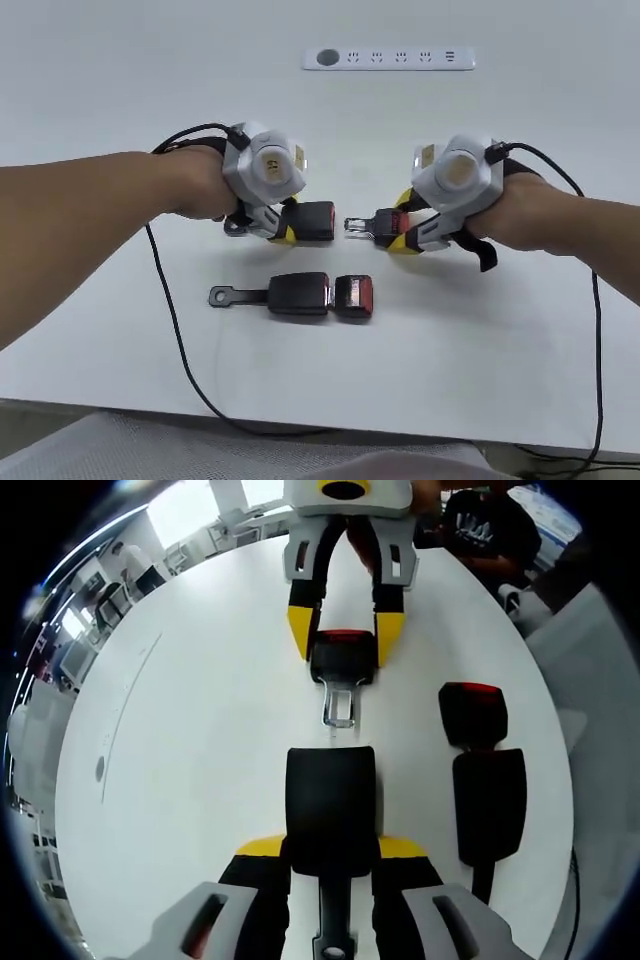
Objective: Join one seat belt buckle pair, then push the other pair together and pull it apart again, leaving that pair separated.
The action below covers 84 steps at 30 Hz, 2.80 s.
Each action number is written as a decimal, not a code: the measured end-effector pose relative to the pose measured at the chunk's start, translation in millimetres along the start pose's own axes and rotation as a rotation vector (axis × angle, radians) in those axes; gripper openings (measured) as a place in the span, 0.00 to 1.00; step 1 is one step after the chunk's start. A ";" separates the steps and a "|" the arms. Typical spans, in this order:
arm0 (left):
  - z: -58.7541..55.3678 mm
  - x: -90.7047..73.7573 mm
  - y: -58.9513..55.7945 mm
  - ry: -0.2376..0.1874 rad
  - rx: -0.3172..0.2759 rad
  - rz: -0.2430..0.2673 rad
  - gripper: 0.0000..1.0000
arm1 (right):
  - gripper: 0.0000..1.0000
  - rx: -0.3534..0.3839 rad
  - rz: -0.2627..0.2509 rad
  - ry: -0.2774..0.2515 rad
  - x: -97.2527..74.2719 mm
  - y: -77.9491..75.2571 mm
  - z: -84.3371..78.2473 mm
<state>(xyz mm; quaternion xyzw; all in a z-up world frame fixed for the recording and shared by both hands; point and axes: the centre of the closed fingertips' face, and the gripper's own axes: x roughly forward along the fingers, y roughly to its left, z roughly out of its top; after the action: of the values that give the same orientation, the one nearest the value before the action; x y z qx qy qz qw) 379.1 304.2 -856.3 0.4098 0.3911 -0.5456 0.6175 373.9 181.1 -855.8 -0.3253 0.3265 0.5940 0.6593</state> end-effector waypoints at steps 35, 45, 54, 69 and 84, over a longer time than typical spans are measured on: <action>0.6 -1.6 -1.8 -0.031 -0.024 0.011 0.32 | 0.41 0.088 -0.082 0.110 -82.6 -0.8 -116.7; 0.5 -2.6 -2.3 -0.014 -0.038 0.028 0.32 | 0.43 0.059 -0.117 0.143 -81.0 -1.2 -110.9; -12.2 -19.3 -5.9 -0.023 -0.052 0.102 0.43 | 0.53 0.147 -0.189 0.075 -95.8 1.9 -89.5; -50.7 -88.3 -47.8 -0.104 -0.207 0.301 0.65 | 0.62 0.219 -0.274 0.001 -119.3 45.8 -82.6; -73.2 -134.2 -94.3 -0.237 -0.497 0.431 0.87 | 0.83 0.378 -0.337 -0.133 -143.3 86.0 -66.8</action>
<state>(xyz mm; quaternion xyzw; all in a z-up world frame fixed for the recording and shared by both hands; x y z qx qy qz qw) 269.4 413.4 -765.1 0.2540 0.3419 -0.3347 0.8406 273.7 51.8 -780.7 -0.2065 0.3290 0.4241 0.8181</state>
